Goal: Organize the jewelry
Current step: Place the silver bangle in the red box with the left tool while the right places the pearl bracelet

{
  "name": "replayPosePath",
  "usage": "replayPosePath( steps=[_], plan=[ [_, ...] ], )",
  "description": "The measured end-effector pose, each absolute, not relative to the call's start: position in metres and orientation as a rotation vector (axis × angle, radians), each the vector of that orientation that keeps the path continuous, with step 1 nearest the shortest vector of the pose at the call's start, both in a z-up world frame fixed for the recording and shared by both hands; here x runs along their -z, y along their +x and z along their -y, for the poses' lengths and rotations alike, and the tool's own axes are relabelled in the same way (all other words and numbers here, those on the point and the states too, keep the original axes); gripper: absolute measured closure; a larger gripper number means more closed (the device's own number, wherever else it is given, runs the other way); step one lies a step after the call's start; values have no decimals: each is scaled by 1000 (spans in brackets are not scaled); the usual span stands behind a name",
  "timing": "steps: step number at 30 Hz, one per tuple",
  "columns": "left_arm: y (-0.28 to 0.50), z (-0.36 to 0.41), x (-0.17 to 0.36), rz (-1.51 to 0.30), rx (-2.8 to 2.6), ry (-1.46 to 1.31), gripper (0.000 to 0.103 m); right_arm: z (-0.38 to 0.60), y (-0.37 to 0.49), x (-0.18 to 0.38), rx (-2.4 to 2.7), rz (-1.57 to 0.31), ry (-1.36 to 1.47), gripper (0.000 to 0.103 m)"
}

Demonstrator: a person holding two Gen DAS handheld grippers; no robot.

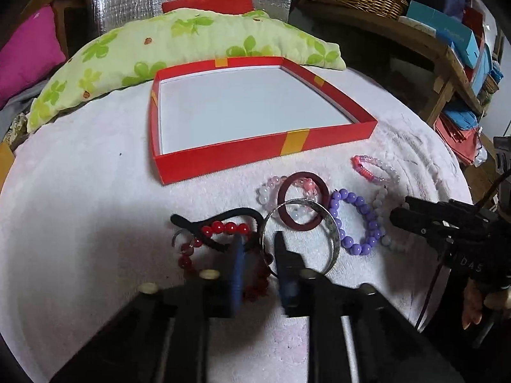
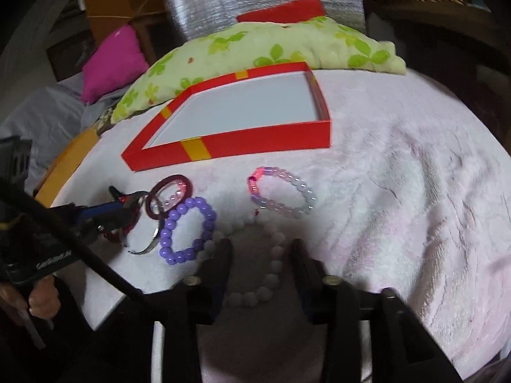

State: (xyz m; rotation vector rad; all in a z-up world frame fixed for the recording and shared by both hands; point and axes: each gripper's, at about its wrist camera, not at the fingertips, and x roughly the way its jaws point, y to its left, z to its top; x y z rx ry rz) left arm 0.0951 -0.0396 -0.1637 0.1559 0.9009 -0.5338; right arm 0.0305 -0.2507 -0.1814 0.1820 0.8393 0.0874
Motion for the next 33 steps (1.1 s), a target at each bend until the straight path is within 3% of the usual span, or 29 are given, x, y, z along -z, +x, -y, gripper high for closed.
replayPosePath(
  steps=[1,18,23,33],
  plan=[
    [95,39,164,-900,533,154,93,250,31,182,-95,-844,178,92],
    [87,19,131,-768,591,34,98,264,11,155,-208,-662,322,92],
    [85,30,137,-778,562,116,77,269,14,158,-198,-679,351,92],
    [96,34,157,-894,573,103,74,271,16,164,-195,-696,363,92]
  ],
)
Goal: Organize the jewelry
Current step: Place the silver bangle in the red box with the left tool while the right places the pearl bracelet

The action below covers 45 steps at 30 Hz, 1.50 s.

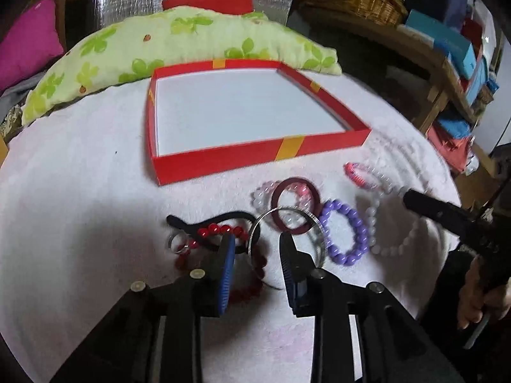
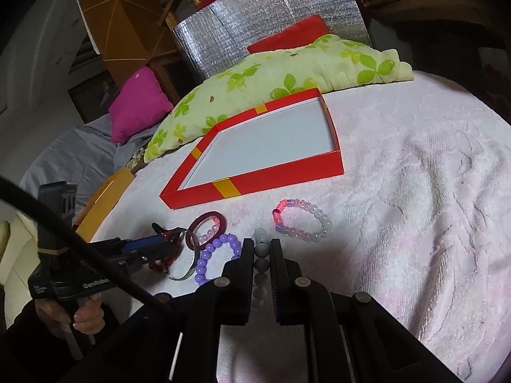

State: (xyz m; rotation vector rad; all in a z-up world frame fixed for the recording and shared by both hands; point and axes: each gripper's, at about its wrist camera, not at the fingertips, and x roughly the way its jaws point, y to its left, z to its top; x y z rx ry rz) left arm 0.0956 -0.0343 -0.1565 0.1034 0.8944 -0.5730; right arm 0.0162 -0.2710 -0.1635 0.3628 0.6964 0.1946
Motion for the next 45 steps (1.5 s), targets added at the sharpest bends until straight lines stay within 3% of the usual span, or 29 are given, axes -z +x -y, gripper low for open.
replayPosePath(
  steps=[7,10,12,14,19,27,32,45],
  plan=[
    [96,41,159,-910,575,107,70,270,17,165,-193,-702,360,92],
    [92,41,154,-895,572,82,33,270,18,165,-193,-703,362,92],
    [86,42,147,-865,607,63,31,270,19,167,-194,-708,364,92],
    [81,51,146,-843,602,98,19,269,20,167,-195,-710,364,92],
    [88,69,163,-907,539,177,18,268,20,167,-207,-704,365,92],
    [84,73,168,-863,523,244,19,270,20,166,-217,-695,378,92],
    [82,70,166,-848,543,230,41,267,16,161,-239,-666,365,92],
    [75,51,141,-777,559,173,41,266,10,150,-238,-629,360,92]
  ],
)
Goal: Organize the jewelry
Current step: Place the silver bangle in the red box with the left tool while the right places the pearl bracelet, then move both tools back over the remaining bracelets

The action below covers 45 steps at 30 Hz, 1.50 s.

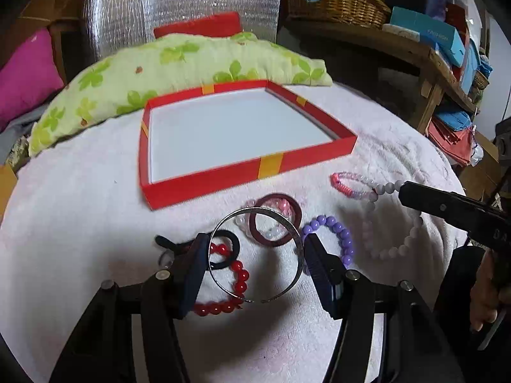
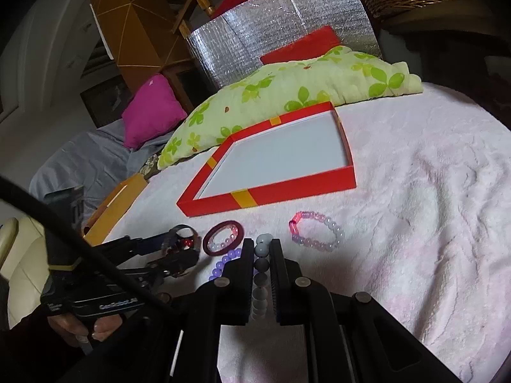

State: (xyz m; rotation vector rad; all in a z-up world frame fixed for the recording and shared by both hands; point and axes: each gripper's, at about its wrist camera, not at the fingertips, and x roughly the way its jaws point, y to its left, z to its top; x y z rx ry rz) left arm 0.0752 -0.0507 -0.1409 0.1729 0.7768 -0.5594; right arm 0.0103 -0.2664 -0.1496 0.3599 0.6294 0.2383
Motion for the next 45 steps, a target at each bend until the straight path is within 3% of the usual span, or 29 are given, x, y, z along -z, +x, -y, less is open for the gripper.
replayPosePath(
  steps=[11,23,25,26,27,37,45],
  plan=[
    [138,55,88,-704,505,143,41,257,91,91,-301,-525,379,92],
    [210,70,142,-855,463,151,40,293,183,152,-209,-659,552,89],
    [207,72,140,-839,474,163,40,302,181,150,-173,-632,575,75],
    [204,70,138,-823,473,165,37,308,178,149,-157,-616,599,52],
    [201,68,137,-810,466,165,36,313,173,148,-141,-591,621,39],
    [139,3,123,-757,326,104,35,322,98,127,-115,-530,551,39],
    [94,-25,124,-808,348,-14,34,295,27,144,-199,-626,489,43]
  ],
)
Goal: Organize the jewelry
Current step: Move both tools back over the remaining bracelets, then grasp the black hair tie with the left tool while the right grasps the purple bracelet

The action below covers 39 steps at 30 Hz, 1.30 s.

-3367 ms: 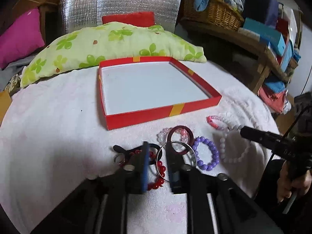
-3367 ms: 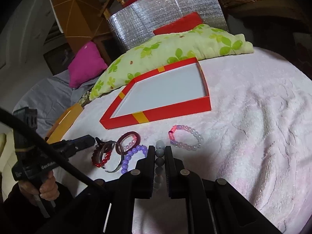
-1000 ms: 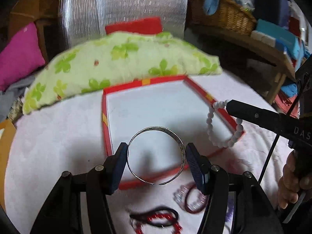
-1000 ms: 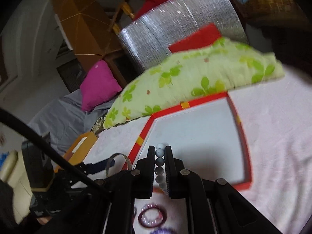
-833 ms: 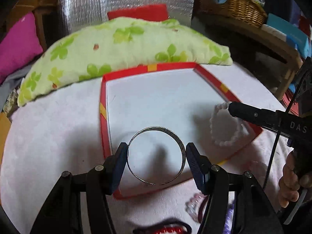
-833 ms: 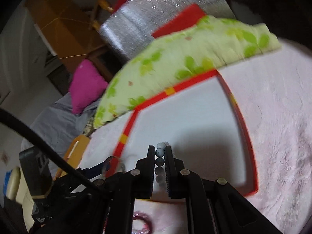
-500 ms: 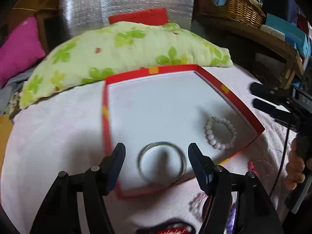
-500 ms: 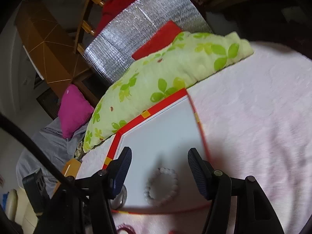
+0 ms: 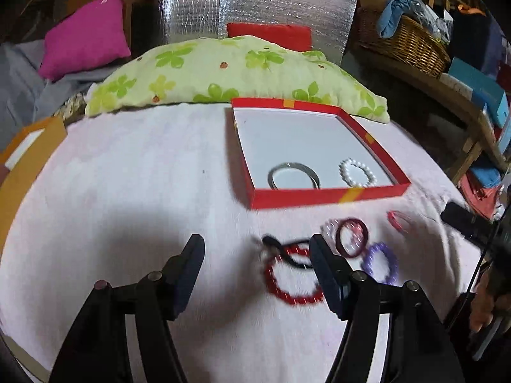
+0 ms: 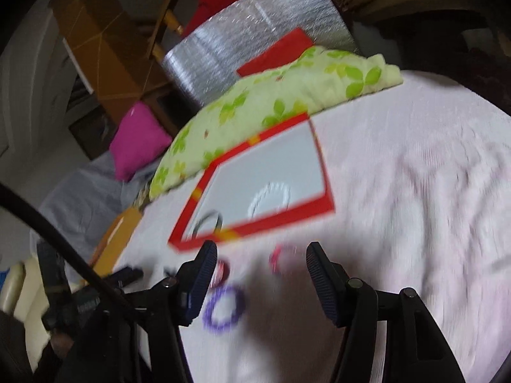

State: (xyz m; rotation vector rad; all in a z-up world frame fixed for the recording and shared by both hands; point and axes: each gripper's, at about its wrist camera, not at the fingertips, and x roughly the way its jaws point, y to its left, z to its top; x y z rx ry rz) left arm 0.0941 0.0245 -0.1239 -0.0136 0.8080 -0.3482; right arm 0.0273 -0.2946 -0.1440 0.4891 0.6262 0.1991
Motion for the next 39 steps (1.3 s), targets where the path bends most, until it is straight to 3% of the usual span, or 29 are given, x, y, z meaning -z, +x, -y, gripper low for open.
replayPosePath(
  steps=[12,21,22,24,30,34,36,39],
  plan=[
    [72,-2,143,-902,397,86,34,248,17,170,-252,-743,357,56],
    [90,-14,153,-964,418,-59,34,213,40,179,-225,-753,207,57],
    [89,-14,152,-956,425,-59,34,210,42,182,-219,-763,189,58],
    [86,-11,151,-948,438,-50,34,205,46,188,-207,-791,158,84],
    [89,-11,149,-945,462,-82,34,214,39,185,-205,-759,183,92],
    [104,-13,147,-954,458,-111,35,218,34,177,-218,-720,210,92],
    [115,-11,146,-958,456,-116,42,221,33,177,-217,-717,225,92],
    [131,-4,153,-1004,476,-136,63,224,34,178,-218,-725,243,92]
  ],
)
